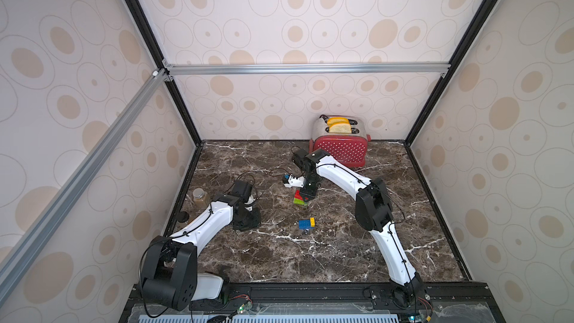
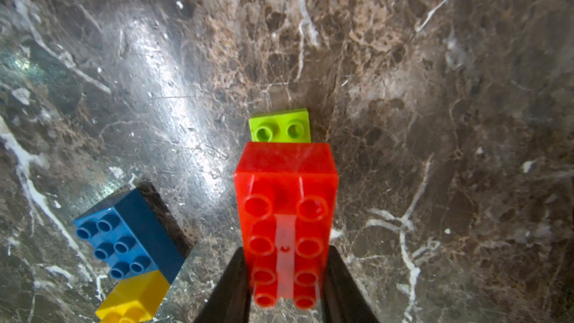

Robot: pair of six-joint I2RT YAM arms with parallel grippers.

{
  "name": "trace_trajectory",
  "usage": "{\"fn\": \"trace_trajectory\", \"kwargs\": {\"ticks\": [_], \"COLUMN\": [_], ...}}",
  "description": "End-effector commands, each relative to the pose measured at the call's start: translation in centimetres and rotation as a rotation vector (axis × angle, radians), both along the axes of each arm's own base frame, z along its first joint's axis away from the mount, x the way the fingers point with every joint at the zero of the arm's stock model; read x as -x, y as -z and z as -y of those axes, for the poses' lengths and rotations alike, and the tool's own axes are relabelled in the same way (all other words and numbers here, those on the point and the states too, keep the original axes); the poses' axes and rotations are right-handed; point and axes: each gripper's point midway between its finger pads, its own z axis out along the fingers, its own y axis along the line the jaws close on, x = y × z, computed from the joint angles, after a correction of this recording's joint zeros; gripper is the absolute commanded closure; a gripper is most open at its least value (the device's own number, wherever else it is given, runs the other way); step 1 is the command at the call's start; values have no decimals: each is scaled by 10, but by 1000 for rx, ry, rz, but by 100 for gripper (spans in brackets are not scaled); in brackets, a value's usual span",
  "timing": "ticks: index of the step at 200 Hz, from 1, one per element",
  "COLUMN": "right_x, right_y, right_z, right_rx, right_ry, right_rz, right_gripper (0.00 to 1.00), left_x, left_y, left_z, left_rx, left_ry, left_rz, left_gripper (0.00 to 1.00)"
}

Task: Assemble the number 5 with lego
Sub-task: Assemble the lego brick with the lego brick.

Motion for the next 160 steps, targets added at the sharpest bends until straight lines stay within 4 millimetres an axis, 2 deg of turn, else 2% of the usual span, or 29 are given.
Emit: {"fn": "trace_trajectory", "kwargs": {"ticks": [1,52,123,160], "right_x": [-1,-3,14,21], "right_y": [12,25,50,69], "right_z": [-2,-2,11,19], "right_rx": [23,43,111,157], "right_ry": [-22,-57,-107,-104], "right_rz": [-3,-5,-80,-123], "right_gripper": [69,69,69,69], "left_x": [0,1,3,4], "left_y": [-3,-3,-2,-2], "left_z": [-2,-2,-3,-2], "left_rx": [2,-1,-5,-6], "left_ry": [2,5,10,16], "left_rz": [13,11,3,1], "left_gripper": [68,68,68,69]}}
